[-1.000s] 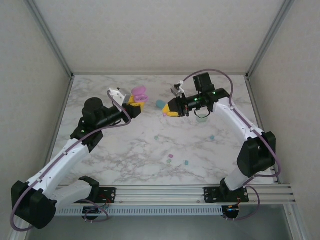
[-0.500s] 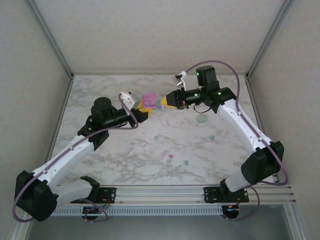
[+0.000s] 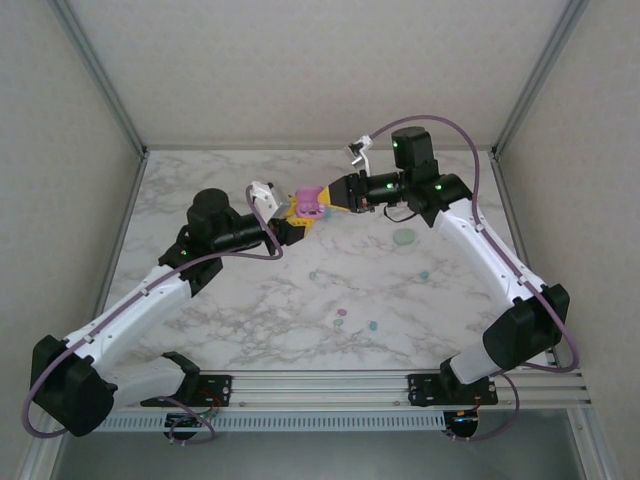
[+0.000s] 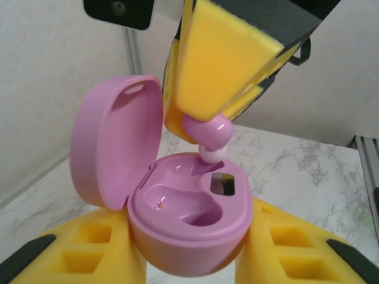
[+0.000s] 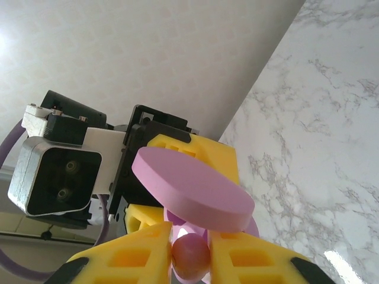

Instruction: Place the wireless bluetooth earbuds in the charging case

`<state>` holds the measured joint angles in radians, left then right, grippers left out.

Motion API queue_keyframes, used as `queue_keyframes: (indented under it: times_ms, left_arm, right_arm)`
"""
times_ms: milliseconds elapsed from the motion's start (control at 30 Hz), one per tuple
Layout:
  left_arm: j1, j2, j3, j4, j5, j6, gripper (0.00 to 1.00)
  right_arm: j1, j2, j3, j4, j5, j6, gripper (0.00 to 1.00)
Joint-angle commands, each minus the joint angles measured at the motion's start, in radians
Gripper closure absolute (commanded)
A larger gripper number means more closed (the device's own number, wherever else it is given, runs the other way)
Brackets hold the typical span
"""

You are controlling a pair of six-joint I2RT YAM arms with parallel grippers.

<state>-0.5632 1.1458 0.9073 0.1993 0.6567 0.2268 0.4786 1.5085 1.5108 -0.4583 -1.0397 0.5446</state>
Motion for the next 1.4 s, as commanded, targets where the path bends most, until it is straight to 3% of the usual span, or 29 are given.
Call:
queue_keyframes:
  times_ms: [0,800,967,1367]
  left_arm:
    - [-0.012,0.000,0.036,-0.001,0.034,0.013,0.71]
    - [-0.014,0.008,0.022,0.091,0.020,-0.058,0.72]
    - [-0.014,0.003,0.022,0.092,0.014,-0.061,0.72]
    - [-0.014,0.007,0.026,0.089,0.012,-0.064,0.73]
  right_arm:
    - [0.008,-0.011,0.031,0.026,0.011,0.012,0.79]
    - [0.043,-0.002,0.051,-0.060,0.102,-0.049,0.75]
    - [0.043,0.013,0.115,-0.213,0.152,-0.147,0.71]
    - [0.043,0.014,0.131,-0.198,0.183,-0.123,0.66]
